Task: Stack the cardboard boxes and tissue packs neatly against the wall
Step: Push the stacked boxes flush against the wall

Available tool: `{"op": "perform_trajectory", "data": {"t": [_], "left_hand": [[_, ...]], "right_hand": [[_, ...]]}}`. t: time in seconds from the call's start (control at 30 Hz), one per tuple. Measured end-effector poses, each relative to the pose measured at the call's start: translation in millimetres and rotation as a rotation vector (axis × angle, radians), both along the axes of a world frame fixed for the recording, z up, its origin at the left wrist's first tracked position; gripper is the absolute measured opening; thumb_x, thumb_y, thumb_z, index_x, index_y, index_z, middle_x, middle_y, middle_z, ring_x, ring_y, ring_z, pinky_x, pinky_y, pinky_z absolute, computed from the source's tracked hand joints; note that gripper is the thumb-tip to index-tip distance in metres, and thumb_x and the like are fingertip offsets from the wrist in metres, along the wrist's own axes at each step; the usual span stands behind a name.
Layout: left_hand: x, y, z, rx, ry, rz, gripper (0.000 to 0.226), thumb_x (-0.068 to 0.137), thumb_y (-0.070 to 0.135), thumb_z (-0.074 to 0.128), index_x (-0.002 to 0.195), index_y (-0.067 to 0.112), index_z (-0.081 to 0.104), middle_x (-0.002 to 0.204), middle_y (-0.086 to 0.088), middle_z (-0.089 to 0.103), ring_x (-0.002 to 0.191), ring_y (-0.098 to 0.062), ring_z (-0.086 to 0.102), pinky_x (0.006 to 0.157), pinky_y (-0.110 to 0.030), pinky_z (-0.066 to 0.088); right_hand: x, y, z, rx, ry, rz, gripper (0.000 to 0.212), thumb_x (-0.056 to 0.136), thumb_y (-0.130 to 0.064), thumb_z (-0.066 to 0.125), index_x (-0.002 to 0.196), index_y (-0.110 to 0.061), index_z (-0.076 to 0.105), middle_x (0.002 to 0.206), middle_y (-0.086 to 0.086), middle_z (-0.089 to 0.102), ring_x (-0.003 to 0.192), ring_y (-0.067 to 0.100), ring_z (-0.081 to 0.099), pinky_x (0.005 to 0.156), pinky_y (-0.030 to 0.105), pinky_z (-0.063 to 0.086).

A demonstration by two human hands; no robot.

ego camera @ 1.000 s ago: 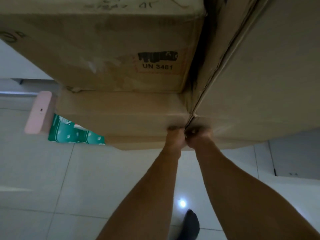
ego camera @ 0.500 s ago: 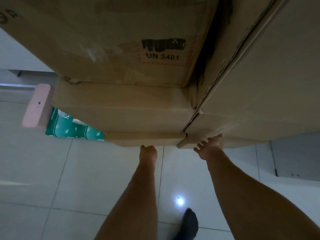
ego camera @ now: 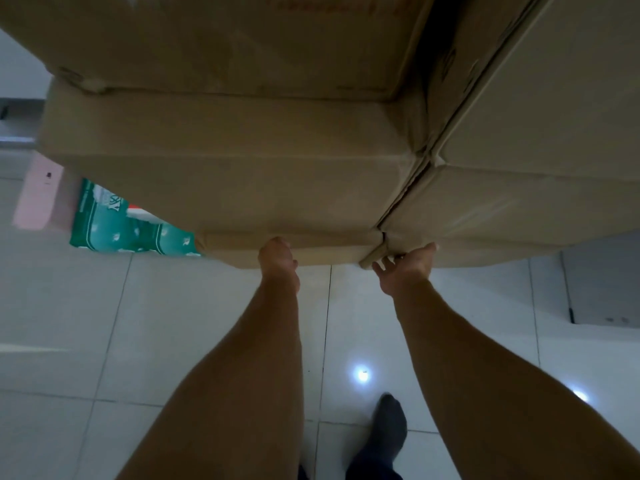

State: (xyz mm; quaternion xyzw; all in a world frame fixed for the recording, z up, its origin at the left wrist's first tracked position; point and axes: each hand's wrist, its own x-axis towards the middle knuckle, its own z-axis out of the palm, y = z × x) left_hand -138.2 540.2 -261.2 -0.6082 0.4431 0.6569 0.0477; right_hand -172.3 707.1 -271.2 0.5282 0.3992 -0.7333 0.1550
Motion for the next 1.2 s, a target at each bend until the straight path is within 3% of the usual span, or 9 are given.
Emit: {"op": "perform_trajectory", "data": {"t": [0.13,0.27,0.4,0.5,0.73,0.8,0.93,1.03,1.2], "left_hand": [[-5,-7,-11,-0.04,0.003,0.017,0.03,0.095,-0.002,0.037,0.077,0.006,0.059,0.069,-0.006,0.044,0.067,-0.018,0.045,0.071,-0.028,0.04],[-12,-22,-16,-0.007,0.078,-0.016,0.036,0.097,0.0,0.034,0.125,-0.006,0.056,0.098,-0.011,0.054,0.093,-0.021,0.047,0.081,-0.034,0.042],[-19,-33,-19,0.031,0.089,0.004,0.026,0.092,0.003,0.042,0.074,0.013,0.058,0.083,-0.004,0.05,0.102,-0.024,0.046,0.085,-0.033,0.042],[-17,-35,-19,0.064,0.103,-0.002,0.029,0.092,0.003,0.041,0.068,0.016,0.05,0.081,-0.002,0.048,0.103,-0.025,0.046,0.087,-0.033,0.042],[-27,12,8,0.238,0.074,-0.417,0.033,0.1,0.015,0.037,0.129,0.009,0.051,0.142,-0.018,0.045,0.119,-0.03,0.051,0.098,-0.043,0.04],[-33,42,30,0.294,0.031,-0.536,0.032,0.099,0.018,0.04,0.128,0.01,0.05,0.138,-0.014,0.045,0.119,-0.03,0.052,0.096,-0.043,0.04],[-53,85,58,0.314,-0.016,-0.57,0.025,0.102,0.017,0.028,0.111,0.011,0.051,0.119,-0.011,0.048,0.119,-0.03,0.056,0.1,-0.044,0.041],[-65,99,69,0.217,-0.052,-0.686,0.029,0.102,0.019,0.032,0.125,0.01,0.048,0.117,-0.012,0.053,0.094,-0.026,0.061,0.094,-0.038,0.045],[-66,106,72,0.148,-0.109,-0.794,0.038,0.098,0.011,0.039,0.135,0.004,0.046,0.125,-0.016,0.057,0.116,-0.029,0.06,0.104,-0.041,0.039]], "right_hand": [[-8,-5,-5,-0.042,0.063,0.0,0.081,0.091,-0.072,0.023,0.152,-0.018,0.032,0.152,0.005,0.042,0.135,0.024,0.045,0.112,0.044,0.033],[-20,-12,-8,-0.087,0.084,-0.009,0.087,0.089,-0.074,0.022,0.154,-0.016,0.026,0.154,0.006,0.037,0.138,0.025,0.042,0.116,0.044,0.027],[-22,-14,-12,-0.089,0.081,-0.036,0.089,0.088,-0.076,0.021,0.153,-0.014,0.026,0.152,0.008,0.04,0.136,0.025,0.042,0.114,0.045,0.028],[-30,-3,-7,-0.056,0.067,-0.063,0.09,0.088,-0.076,0.02,0.155,-0.015,0.022,0.156,0.007,0.033,0.141,0.025,0.036,0.116,0.044,0.023],[-43,53,29,0.157,0.297,-0.335,0.101,0.075,-0.079,0.034,0.156,-0.021,0.017,0.162,0.005,0.02,0.149,0.026,0.02,0.119,0.036,0.014],[-51,78,44,0.236,0.31,-0.343,0.07,0.102,-0.052,0.024,0.155,-0.01,0.012,0.162,0.009,0.02,0.147,0.026,0.025,0.108,0.023,0.025],[-68,131,54,0.23,0.299,-0.383,0.086,0.088,-0.074,0.016,0.156,-0.023,0.016,0.162,0.004,0.023,0.149,0.026,0.021,0.122,0.049,0.009],[-79,141,67,0.148,0.232,-0.336,0.079,0.09,-0.073,0.013,0.154,-0.028,0.025,0.159,0.0,0.03,0.147,0.024,0.027,0.12,0.049,0.014],[-87,155,71,0.133,0.143,-0.289,0.08,0.087,-0.077,0.013,0.148,-0.032,0.035,0.152,-0.003,0.043,0.141,0.024,0.036,0.118,0.049,0.021]]}}
